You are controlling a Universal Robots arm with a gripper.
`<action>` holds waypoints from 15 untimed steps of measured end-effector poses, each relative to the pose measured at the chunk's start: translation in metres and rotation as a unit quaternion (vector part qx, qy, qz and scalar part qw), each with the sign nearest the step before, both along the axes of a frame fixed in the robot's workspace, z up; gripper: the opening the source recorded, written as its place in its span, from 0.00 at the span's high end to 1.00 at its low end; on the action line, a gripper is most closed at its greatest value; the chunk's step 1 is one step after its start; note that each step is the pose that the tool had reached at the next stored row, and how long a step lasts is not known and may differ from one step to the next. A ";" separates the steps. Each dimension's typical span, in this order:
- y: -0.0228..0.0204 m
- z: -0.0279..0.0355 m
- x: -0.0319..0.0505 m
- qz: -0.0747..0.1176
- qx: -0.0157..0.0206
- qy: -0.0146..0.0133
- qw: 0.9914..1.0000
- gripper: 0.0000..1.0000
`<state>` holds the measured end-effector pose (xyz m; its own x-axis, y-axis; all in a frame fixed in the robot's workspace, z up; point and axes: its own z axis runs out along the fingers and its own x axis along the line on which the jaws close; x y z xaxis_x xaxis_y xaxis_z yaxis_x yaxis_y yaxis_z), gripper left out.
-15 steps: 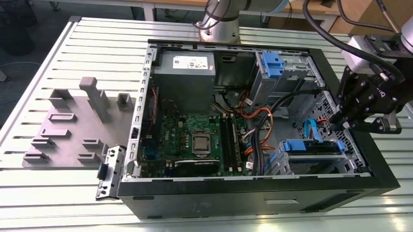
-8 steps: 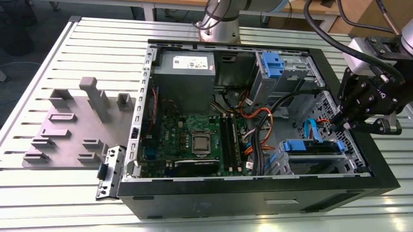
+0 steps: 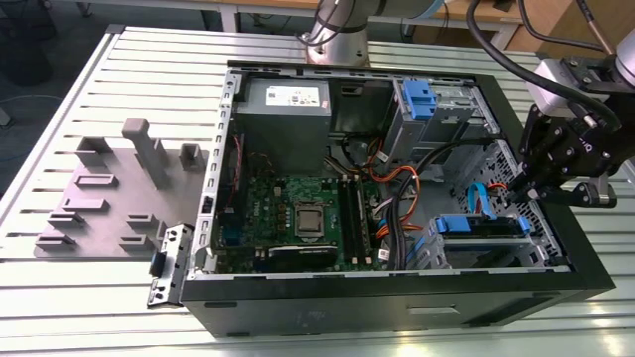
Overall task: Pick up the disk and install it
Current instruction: 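Insert the second disk wire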
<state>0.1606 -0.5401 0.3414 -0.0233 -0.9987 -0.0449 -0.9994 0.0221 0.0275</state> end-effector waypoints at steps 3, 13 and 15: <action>0.0000 -0.0001 0.0000 0.000 0.000 0.000 1.000 0.76; 0.0000 -0.0003 0.0000 0.000 0.000 0.000 1.000 0.84; 0.0000 -0.0004 0.0000 0.000 0.000 0.000 1.000 0.84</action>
